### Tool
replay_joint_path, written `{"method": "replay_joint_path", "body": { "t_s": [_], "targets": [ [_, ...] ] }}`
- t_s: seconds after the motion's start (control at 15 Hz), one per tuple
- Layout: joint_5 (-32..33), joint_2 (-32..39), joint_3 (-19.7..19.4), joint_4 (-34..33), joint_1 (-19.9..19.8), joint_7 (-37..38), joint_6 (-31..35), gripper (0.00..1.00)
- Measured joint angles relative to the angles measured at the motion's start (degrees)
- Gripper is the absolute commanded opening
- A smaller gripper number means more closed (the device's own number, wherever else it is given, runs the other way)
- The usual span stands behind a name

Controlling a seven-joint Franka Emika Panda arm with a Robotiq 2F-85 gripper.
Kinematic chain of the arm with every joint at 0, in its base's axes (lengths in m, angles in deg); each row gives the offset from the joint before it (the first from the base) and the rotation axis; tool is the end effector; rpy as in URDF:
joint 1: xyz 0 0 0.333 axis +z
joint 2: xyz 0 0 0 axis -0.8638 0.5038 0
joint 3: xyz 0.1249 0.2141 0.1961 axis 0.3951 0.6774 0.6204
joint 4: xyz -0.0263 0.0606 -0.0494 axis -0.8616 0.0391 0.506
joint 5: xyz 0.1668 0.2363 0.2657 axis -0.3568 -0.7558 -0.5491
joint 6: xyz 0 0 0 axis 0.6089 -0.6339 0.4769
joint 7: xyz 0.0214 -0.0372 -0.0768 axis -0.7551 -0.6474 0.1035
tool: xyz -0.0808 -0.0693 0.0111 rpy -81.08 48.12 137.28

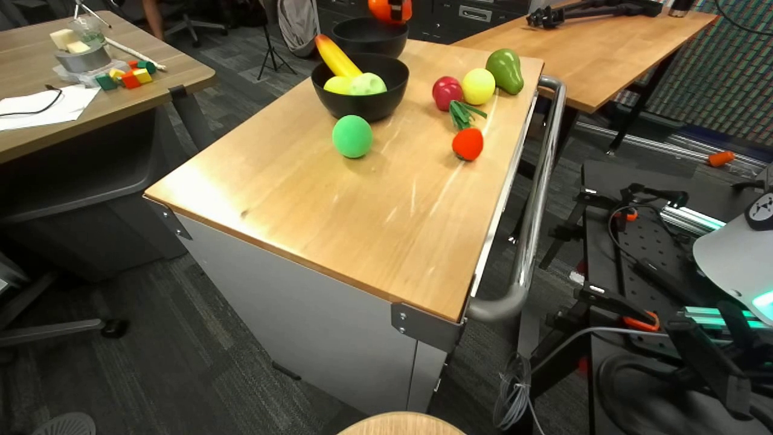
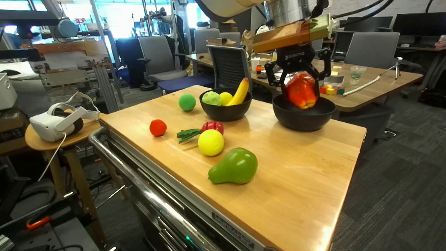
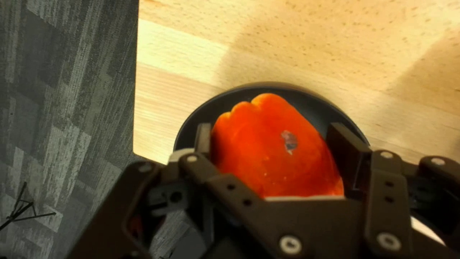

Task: Divide the fruits between the black bowls

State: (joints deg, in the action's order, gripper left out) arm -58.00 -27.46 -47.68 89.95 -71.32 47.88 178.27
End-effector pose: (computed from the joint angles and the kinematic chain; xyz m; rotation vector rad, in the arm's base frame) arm 0.6503 -0.2187 0.3800 2.8116 0.3130 0.1591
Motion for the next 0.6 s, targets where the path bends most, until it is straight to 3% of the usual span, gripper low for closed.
{"method": "replay_joint_path", "body": {
  "t_s": [0.13,0.33,0.6],
  "targets": [
    [0.15,0.18,0.0,-0.14,0.21,1.21,0.85,0.94],
    [0.46,0.31,0.0,-0.18,0.64,2.52,1.04,1.0],
    [0.39,0.42,-0.02,-0.16,0.86,3.73,0.71,1.0]
  ]
}}
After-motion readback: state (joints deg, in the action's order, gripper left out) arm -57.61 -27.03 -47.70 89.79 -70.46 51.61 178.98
